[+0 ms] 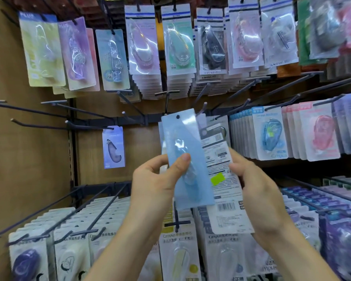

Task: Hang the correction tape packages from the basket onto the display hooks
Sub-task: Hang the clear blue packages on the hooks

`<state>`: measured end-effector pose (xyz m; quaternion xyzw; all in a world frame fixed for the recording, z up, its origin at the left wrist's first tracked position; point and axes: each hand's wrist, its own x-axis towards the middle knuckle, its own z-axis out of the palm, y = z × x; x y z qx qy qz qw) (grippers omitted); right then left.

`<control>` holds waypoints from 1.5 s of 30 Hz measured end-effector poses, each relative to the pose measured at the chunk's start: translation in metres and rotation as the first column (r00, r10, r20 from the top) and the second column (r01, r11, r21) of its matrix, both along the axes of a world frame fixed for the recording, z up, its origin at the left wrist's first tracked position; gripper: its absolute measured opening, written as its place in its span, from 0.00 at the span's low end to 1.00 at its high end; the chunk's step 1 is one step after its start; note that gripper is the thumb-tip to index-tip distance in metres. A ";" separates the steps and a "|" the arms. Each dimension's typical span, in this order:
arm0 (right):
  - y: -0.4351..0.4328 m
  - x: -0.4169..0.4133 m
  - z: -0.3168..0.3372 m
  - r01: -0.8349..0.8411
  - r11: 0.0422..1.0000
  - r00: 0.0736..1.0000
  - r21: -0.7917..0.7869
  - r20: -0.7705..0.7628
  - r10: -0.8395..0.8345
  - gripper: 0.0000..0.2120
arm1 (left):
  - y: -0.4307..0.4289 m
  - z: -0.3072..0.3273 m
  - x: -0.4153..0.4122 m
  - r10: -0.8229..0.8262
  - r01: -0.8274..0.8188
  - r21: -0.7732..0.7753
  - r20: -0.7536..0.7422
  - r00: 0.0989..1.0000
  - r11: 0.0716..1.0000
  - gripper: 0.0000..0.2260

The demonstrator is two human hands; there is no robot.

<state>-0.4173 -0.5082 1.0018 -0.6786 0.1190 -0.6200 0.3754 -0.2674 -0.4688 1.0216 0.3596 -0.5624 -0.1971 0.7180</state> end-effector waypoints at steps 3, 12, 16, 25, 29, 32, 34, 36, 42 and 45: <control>0.003 -0.007 0.007 0.072 0.994 0.997 -0.086 0.020 -0.071 0.22 | 0.002 0.000 0.006 0.063 -0.064 -0.008 -0.043 0.997 0.998 0.06; 0.017 0.039 0.001 0.537 0.696 0.771 -0.476 -0.057 -0.634 0.26 | 0.010 -0.013 -0.020 -0.088 0.091 -0.050 0.048 0.995 0.995 0.17; 0.028 0.037 0.003 0.407 0.805 0.869 -0.432 -0.089 -0.487 0.26 | 0.017 -0.013 -0.018 -0.136 0.138 -0.035 0.057 0.989 0.990 0.11; 0.027 0.026 -0.007 0.058 0.995 0.991 -0.086 -0.118 -0.068 0.40 | 0.016 -0.011 0.004 -0.126 0.129 0.020 -0.121 0.985 0.991 0.07; 0.022 0.030 -0.018 0.111 0.994 0.977 -0.012 -0.181 -0.111 0.35 | 0.019 -0.011 0.015 -0.012 0.012 -0.004 -0.103 0.995 1.000 0.14; 0.014 0.034 -0.018 0.144 0.989 0.981 0.029 -0.136 -0.139 0.38 | 0.024 -0.009 0.031 0.123 -0.124 -0.091 -0.014 0.992 0.988 0.20; 0.010 0.037 -0.015 0.154 0.988 0.984 0.014 -0.096 -0.152 0.26 | 0.028 -0.007 0.046 0.205 -0.194 -0.135 0.075 0.976 0.972 0.31; 0.008 0.041 -0.010 0.132 0.991 0.987 0.014 -0.092 -0.130 0.22 | 0.033 -0.007 0.062 0.277 -0.256 -0.156 0.132 0.952 0.954 0.39; 0.011 0.067 0.002 -0.079 0.996 0.992 0.034 -0.097 0.082 0.21 | 0.046 -0.003 0.099 0.430 -0.382 -0.209 0.284 0.857 0.900 0.28; 0.015 0.080 0.009 -0.146 0.989 0.986 0.005 -0.080 0.145 0.20 | 0.047 -0.002 0.109 0.465 -0.415 -0.214 0.333 0.820 0.884 0.15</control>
